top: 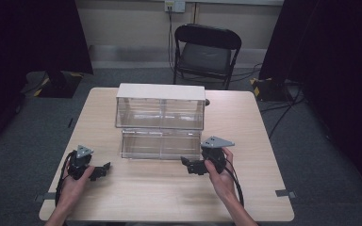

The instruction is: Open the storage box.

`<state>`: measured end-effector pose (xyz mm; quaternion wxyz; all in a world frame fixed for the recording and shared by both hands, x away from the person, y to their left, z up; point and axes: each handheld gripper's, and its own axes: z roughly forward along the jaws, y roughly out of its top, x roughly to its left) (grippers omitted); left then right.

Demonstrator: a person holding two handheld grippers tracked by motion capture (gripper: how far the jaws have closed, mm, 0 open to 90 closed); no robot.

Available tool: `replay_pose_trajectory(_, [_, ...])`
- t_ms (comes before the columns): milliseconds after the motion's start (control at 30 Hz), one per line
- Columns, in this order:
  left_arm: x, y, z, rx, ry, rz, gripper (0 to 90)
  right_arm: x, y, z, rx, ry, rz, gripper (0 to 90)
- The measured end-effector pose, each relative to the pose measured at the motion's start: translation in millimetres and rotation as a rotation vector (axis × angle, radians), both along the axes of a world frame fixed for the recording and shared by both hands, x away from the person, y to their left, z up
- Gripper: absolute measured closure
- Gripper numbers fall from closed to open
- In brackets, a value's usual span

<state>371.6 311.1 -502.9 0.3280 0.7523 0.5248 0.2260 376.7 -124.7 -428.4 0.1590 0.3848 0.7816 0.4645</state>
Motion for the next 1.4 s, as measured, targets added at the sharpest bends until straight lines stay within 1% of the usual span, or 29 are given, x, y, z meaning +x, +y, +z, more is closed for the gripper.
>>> replay_pose_trajectory(100, [0.0, 0.0, 0.0, 0.0, 0.0, 0.0, 7.3, 0.6, 0.1, 1.1, -0.001, -0.008, 0.004, 5.0])
replay_pose_trajectory(167, [0.0, 0.0, 0.0, 0.0, 0.0, 0.0, 7.4, 0.7, 0.4, 1.5, 0.001, 0.0, 0.004, 4.8])
replay_pose_trajectory(333, [0.0, 0.0, 0.0, 0.0, 0.0, 0.0, 7.4, 1.3, 0.4, 1.9, 0.005, 0.003, 0.004, 4.2])
replay_pose_trajectory(733, [0.0, 0.0, 0.0, 0.0, 0.0, 0.0, 7.4, 4.8, 1.4, 5.6, 0.014, -0.004, 0.01, 0.3])
replay_pose_trajectory(900, [0.0, 0.0, 0.0, 0.0, 0.0, 0.0, 7.4, 5.5, 3.4, 5.8, 0.018, -0.004, 0.015, 0.0])
replay_pose_trajectory(1000, [0.0, 0.0, 0.0, 0.0, 0.0, 0.0, 7.3, 6.5, 4.0, 5.8, 0.019, -0.008, 0.013, 0.0])
replay_pose_trajectory(1033, [0.0, 0.0, 0.0, 0.0, 0.0, 0.0, 7.3, 7.3, 4.4, 5.8, 0.016, -0.007, -0.004, 0.0])
replay_pose_trajectory(1100, [0.0, 0.0, 0.0, 0.0, 0.0, 0.0, 7.4, 8.8, 4.5, 5.2, 0.019, -0.004, -0.009, 0.0])
replay_pose_trajectory(1400, [0.0, 0.0, 0.0, 0.0, 0.0, 0.0, 7.4, 11.4, 5.8, 8.5, 0.018, -0.012, -0.008, 0.0])
